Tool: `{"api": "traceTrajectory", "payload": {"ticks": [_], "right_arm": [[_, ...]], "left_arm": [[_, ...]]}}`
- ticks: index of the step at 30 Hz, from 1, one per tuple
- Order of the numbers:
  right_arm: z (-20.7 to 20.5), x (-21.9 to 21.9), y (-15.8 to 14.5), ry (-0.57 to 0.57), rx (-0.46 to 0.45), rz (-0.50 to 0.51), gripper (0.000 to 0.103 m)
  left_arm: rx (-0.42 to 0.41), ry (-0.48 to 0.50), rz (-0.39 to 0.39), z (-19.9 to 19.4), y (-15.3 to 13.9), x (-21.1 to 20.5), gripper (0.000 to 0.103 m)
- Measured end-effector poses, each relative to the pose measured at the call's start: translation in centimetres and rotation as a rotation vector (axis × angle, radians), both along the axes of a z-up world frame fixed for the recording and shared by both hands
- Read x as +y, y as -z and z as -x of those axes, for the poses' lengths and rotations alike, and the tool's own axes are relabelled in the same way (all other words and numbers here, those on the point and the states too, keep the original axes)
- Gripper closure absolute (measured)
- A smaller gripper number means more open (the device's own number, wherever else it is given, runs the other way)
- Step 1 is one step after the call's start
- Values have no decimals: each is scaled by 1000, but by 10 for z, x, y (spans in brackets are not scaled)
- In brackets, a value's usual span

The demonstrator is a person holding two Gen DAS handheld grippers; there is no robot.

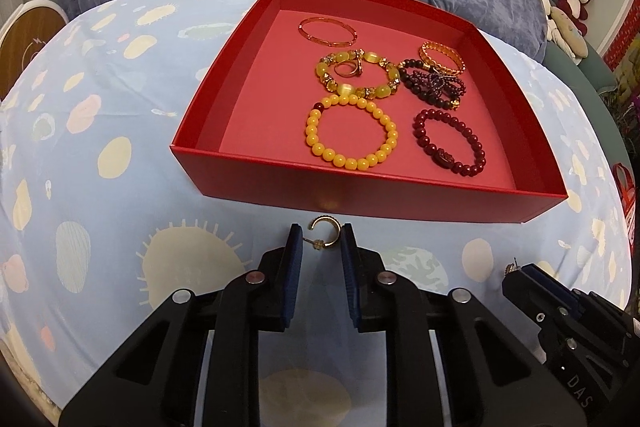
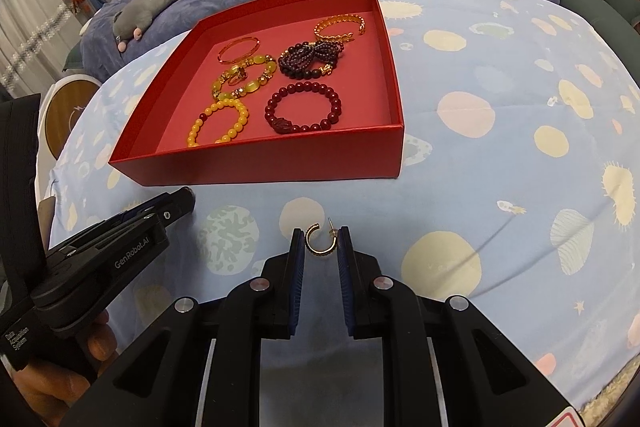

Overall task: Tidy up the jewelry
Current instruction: 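Close the left tool on the other gold hoop earring and lift, then carry both hoop earrings over the red box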

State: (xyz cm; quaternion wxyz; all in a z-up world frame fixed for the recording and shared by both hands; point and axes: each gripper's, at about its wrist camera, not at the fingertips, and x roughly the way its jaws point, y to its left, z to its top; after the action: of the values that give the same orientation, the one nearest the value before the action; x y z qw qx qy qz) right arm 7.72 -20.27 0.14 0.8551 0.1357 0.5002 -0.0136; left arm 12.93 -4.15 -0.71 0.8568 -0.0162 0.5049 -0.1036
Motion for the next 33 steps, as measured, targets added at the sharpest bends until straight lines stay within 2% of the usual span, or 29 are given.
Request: {"api": "traceTrajectory", "payload": {"ticks": [4,6,15,16,18,20,22,28,30,33], "right_arm": [[0,0,-1,-1,-2,-3,87],[1,0,-3,-2,-6,-5,87],[8,2,-12,-9,-22,-2,87],[8,2,-12,-9,-22,-3,87],[9,2,-12,-8,-23,-3,87],[9,3,-12,-8,-23,-5,87],[8,3,-12,-9,-23,-7,87],[8,3,-12,-6,-22,-11,87],[8,3,-12,-5,-21,-12,87],[7,3,-10,-5,-17,-14,87]], "left_arm": [[4,3,2,1,-1,0,88],[16,0,12,1,-2,2,94],[32,-17,24,10,-2,11,93],[27,-20,22,11,-3,12,92],[19,-27,14,12,-4,12,75],[6,-27,13,11,-6,10,68],[5,-14,9,8,-6,6,68],[-15,18,-44,4,-1,-6,71],[-23,24,-55,5,0,-7,79],[-28,29,-60,7,0,-6,86]]}}
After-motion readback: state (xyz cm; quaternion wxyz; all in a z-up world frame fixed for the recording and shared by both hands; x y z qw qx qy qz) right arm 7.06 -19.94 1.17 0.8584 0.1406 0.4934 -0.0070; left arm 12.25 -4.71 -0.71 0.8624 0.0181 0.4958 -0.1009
